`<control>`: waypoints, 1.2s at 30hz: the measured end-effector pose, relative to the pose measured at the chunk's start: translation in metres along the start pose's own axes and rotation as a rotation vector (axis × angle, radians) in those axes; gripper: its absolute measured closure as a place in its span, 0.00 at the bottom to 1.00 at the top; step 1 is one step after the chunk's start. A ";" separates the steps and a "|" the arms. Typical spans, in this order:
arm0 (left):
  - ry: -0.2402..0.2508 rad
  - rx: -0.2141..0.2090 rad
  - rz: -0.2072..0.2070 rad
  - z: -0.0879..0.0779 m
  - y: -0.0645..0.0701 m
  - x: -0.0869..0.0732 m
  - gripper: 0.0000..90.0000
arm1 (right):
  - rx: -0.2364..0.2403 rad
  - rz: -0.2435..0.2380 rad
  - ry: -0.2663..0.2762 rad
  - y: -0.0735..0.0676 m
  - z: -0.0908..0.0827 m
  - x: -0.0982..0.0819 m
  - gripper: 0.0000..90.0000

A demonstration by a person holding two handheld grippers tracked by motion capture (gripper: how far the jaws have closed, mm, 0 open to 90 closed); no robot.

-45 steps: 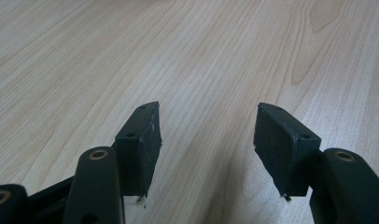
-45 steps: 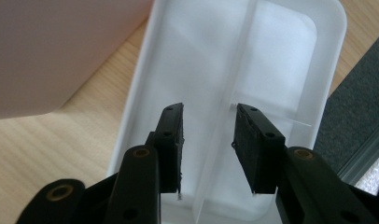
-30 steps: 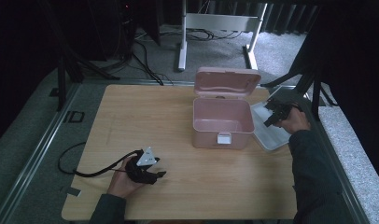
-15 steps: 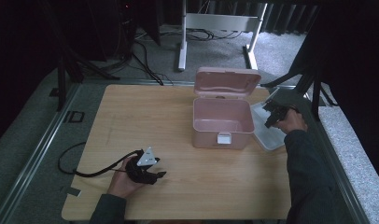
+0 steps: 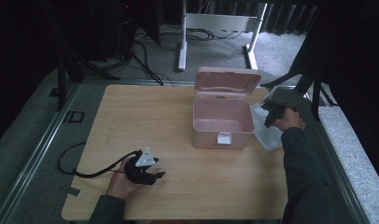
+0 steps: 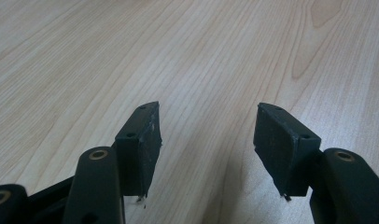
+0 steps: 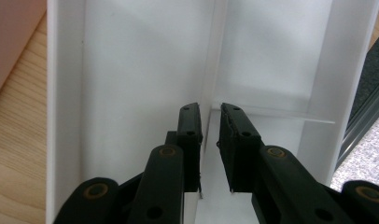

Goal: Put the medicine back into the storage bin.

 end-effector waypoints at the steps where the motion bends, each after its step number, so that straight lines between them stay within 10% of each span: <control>1: -0.001 0.000 -0.003 0.000 0.000 0.000 0.46 | 0.002 0.004 -0.011 0.000 0.001 0.000 0.87; 36: -0.003 0.003 -0.005 0.000 0.001 -0.002 0.46 | 0.064 0.068 -0.031 0.003 0.021 -0.003 0.98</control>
Point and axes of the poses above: each handheld gripper's, and its own axes: z roughly forward along the jaws, x roughly out of its top, y roughly to its right, the point moved 1 cm from there along z, roughly forward along the jaws, and after that the axes turned 7 degrees about -z, right-handed, at the moved point
